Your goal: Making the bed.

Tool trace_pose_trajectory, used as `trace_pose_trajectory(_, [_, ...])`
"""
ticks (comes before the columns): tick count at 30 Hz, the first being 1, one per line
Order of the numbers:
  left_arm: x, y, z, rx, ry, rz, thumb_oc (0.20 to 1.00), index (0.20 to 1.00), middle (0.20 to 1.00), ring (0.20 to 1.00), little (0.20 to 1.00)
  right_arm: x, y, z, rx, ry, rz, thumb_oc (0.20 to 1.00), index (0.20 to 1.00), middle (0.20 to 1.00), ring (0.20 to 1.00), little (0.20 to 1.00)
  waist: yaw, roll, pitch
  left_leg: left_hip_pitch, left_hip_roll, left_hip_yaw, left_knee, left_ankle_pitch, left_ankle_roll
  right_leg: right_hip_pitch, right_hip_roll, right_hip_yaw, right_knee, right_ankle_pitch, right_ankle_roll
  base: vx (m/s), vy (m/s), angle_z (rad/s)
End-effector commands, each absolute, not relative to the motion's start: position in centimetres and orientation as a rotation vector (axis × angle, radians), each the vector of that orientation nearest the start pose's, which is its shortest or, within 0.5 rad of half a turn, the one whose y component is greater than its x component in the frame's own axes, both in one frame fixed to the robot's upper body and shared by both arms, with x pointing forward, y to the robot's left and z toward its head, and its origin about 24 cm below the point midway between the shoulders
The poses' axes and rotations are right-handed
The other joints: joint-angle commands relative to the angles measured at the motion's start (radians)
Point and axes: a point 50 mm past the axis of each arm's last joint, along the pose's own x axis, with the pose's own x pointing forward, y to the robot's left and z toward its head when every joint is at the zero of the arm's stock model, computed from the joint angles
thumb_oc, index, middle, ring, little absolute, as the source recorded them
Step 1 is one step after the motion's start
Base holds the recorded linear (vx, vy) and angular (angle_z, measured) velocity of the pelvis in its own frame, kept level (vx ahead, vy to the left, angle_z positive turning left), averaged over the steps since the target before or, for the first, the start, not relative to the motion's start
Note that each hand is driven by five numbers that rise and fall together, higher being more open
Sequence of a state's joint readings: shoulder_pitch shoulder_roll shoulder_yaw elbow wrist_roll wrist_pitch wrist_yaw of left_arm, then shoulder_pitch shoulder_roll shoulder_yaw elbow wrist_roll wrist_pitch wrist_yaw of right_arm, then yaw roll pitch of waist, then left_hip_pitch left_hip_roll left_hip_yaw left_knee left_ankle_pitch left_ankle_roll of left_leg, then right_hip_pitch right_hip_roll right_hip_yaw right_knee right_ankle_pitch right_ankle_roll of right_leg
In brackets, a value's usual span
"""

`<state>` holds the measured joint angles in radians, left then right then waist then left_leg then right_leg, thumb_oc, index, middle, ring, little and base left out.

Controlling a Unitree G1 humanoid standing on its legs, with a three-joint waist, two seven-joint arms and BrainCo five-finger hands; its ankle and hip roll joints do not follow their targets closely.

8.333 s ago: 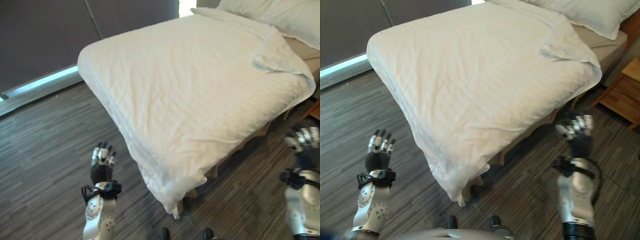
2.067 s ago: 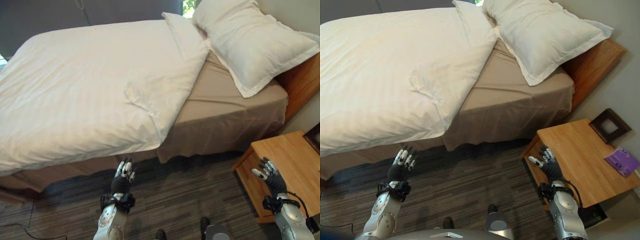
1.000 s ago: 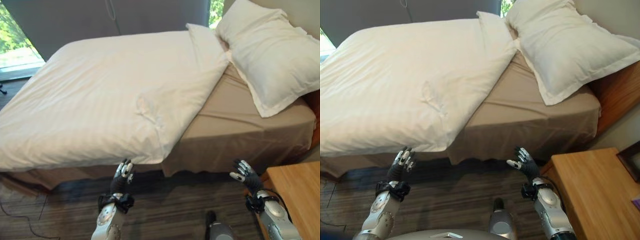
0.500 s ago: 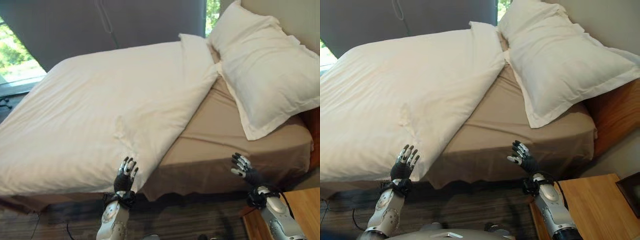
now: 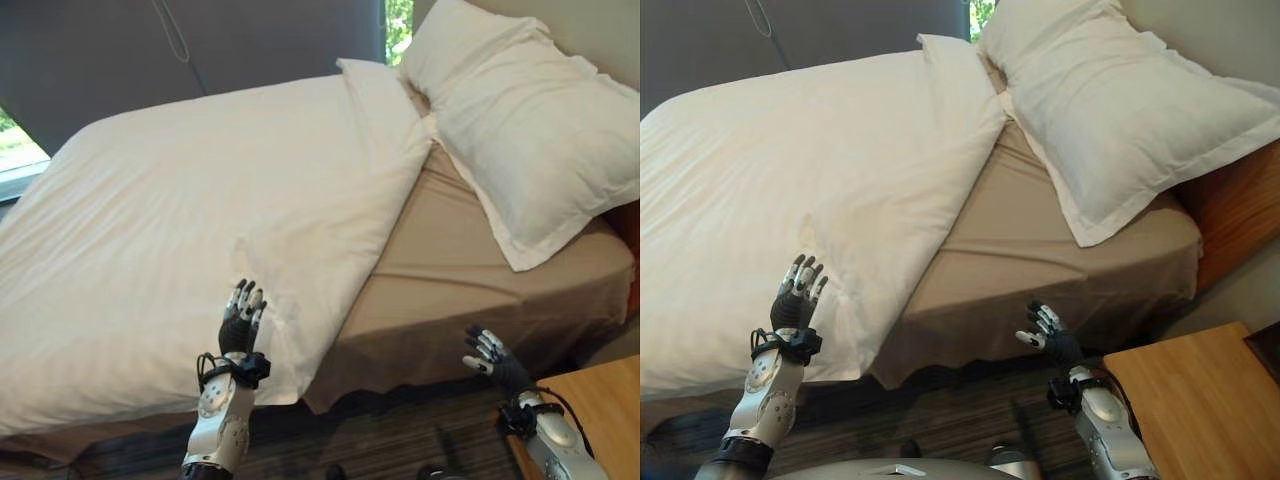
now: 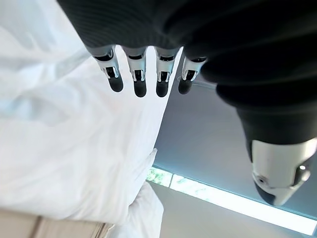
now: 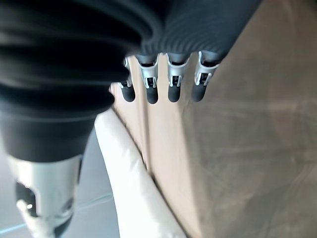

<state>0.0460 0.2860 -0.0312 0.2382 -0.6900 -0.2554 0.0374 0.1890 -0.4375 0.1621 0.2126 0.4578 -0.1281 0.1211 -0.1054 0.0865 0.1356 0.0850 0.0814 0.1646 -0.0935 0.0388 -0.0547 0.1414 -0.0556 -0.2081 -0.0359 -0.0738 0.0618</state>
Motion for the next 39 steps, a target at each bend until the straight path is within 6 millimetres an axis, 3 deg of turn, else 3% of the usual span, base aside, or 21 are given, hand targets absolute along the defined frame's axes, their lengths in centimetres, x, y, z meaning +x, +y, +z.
trace_pose_trajectory(1, [23.7,24.7,3.5,-0.271,-0.113,0.207,1.0,1.0,1.0,1.0,1.0,22.9,-21.8,0.1,-0.042,0.174,0.137,1.0,1.0,1.0,1.0,1.0,0.037,-0.094,-0.021,0.064,0.006,0.006,0.013,0.015,-0.031,-0.014,-0.052,0.036,-0.051,0.108,0.055,0.0,0.0,0.0])
trace_pose_trajectory(6, [22.6,25.6,2.3,-0.288,-0.064,0.255,1.0,1.0,1.0,1.0,1.0,24.7,-21.4,1.5,-0.065,0.12,0.15,1.0,1.0,1.0,1.0,1.0,0.073,-0.105,-0.016,0.053,-0.002,-0.009,0.006,0.011,-0.025,-0.019,-0.059,0.02,-0.051,0.109,0.062,0.01,0.023,0.08])
trace_pose_trajectory(9, [22.5,25.9,2.2,-0.277,-0.055,0.26,1.0,1.0,1.0,1.0,1.0,24.8,-21.2,1.6,-0.061,0.116,0.162,1.0,1.0,1.0,1.0,1.0,0.08,-0.107,-0.015,0.049,-0.003,-0.015,0.006,0.009,-0.024,-0.02,-0.059,0.015,-0.051,0.108,0.063,0.01,0.013,0.15])
trace_pose_trajectory(13, [24.5,28.3,5.4,-0.016,-0.084,0.221,1.0,1.0,1.0,1.0,1.0,24.5,-19.9,0.9,-0.048,0.151,0.239,1.0,1.0,1.0,1.0,1.0,0.064,-0.098,-0.014,0.059,0.0,-0.001,0.006,0.004,-0.023,-0.021,-0.054,0.03,-0.051,0.106,0.062,0.03,0.032,0.09])
trace_pose_trajectory(15, [26.7,30.6,7.4,0.075,-0.103,0.273,1.0,1.0,1.0,1.0,1.0,24.3,-19.1,0.4,-0.053,0.183,0.291,1.0,1.0,1.0,1.0,1.0,0.043,-0.096,-0.01,0.06,0.005,0.015,0.006,0.004,-0.028,-0.029,-0.049,0.041,-0.051,0.11,0.064,0.0,0.0,0.0])
trace_pose_trajectory(17, [28.4,34.5,8.6,0.061,-0.064,0.406,1.0,1.0,1.0,1.0,1.0,23.5,-18.6,-0.6,-0.049,0.234,0.337,1.0,1.0,1.0,1.0,1.0,0.008,-0.094,-0.007,0.058,0.009,0.036,0.006,0.003,-0.033,-0.048,-0.042,0.06,-0.051,0.118,0.07,-0.02,0.012,-0.06])
trace_pose_trajectory(18, [28.6,34.5,8.8,0.061,-0.067,0.403,1.0,1.0,1.0,1.0,1.0,23.5,-18.6,-0.6,-0.047,0.232,0.336,1.0,1.0,1.0,1.0,1.0,0.011,-0.096,-0.006,0.058,0.01,0.036,0.006,0.003,-0.033,-0.049,-0.042,0.061,-0.051,0.118,0.069,-0.01,0.01,-0.18])
trace_pose_trajectory(19, [29.4,36.3,9.9,0.094,-0.046,0.452,1.0,1.0,1.0,1.0,1.0,23.0,-18.4,-1.0,-0.041,0.255,0.354,1.0,1.0,1.0,1.0,1.0,-0.006,-0.095,-0.006,0.056,0.012,0.047,0.006,0.003,-0.035,-0.059,-0.038,0.07,-0.051,0.121,0.072,-0.01,0.009,-0.24])
trace_pose_trajectory(21, [29.9,39.2,12.4,0.147,-0.023,0.537,1.0,1.0,1.0,1.0,1.0,21.8,-18.3,-1.7,-0.028,0.291,0.379,1.0,1.0,1.0,1.0,1.0,-0.034,-0.092,-0.002,0.052,0.019,0.066,0.006,0.003,-0.04,-0.074,-0.032,0.085,-0.051,0.127,0.076,-0.02,0.018,-0.35])
trace_pose_trajectory(23, [28.5,42.5,13.7,0.048,-0.033,0.685,1.0,1.0,1.0,1.0,1.0,20.3,-19.3,-2.9,-0.014,0.348,0.343,1.0,1.0,1.0,1.0,1.0,-0.067,-0.096,0.01,0.041,0.027,0.088,0.006,0.003,-0.048,-0.104,-0.025,0.105,-0.051,0.135,0.082,-0.03,0.011,-0.42])
trace_pose_trajectory(28, [27.7,44.1,14.9,0.003,-0.063,0.772,1.0,1.0,1.0,1.0,1.0,18.7,-21.0,-3.9,0.0,0.401,0.262,1.0,1.0,1.0,1.0,1.0,-0.096,-0.105,0.03,0.016,0.035,0.107,0.006,0.01,-0.054,-0.144,-0.017,0.124,-0.051,0.146,0.084,-0.01,0.007,-0.36])
trace_pose_trajectory(39, [26.9,46.1,19.0,0.026,-0.134,0.886,1.0,1.0,1.0,1.0,1.0,19.7,-21.8,-2.6,0.054,0.315,0.197,1.0,1.0,1.0,1.0,1.0,-0.143,-0.148,0.105,-0.14,0.059,0.153,0.006,0.048,-0.073,-0.337,0.006,0.179,-0.051,0.21,0.091,-0.07,-0.008,-0.16])
